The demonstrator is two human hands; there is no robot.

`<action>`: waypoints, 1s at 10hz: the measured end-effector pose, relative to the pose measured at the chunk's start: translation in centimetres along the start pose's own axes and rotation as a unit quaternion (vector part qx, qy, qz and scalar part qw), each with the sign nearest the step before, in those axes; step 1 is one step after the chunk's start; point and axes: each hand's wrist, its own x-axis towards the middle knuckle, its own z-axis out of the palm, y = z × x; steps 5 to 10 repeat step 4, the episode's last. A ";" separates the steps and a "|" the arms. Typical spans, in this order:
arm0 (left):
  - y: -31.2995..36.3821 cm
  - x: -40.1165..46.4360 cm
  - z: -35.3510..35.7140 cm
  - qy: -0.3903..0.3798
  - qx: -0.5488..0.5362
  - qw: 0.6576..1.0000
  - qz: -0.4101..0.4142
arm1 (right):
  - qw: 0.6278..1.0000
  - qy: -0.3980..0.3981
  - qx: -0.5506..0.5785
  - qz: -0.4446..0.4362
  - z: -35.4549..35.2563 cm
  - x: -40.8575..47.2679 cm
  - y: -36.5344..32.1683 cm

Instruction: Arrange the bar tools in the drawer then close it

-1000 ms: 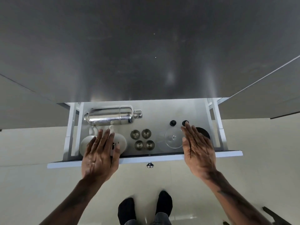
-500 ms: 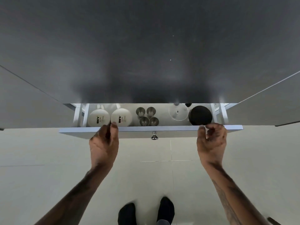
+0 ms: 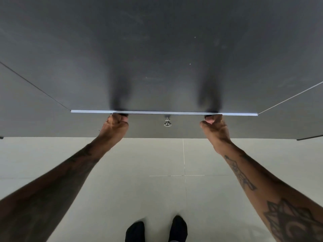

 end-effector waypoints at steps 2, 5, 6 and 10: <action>-0.5 1.0 -0.6 -0.073 0.050 0.995 0.037 | 0.998 -0.006 -0.049 -0.029 -0.3 0.7 0.4; 0.8 0.3 -2.5 -0.080 0.168 0.981 0.046 | 0.978 -0.070 -0.194 -0.041 -1.6 -0.9 -2.2; 0.8 0.3 -2.5 -0.080 0.168 0.981 0.046 | 0.978 -0.070 -0.194 -0.041 -1.6 -0.9 -2.2; 0.8 0.3 -2.5 -0.080 0.168 0.981 0.046 | 0.978 -0.070 -0.194 -0.041 -1.6 -0.9 -2.2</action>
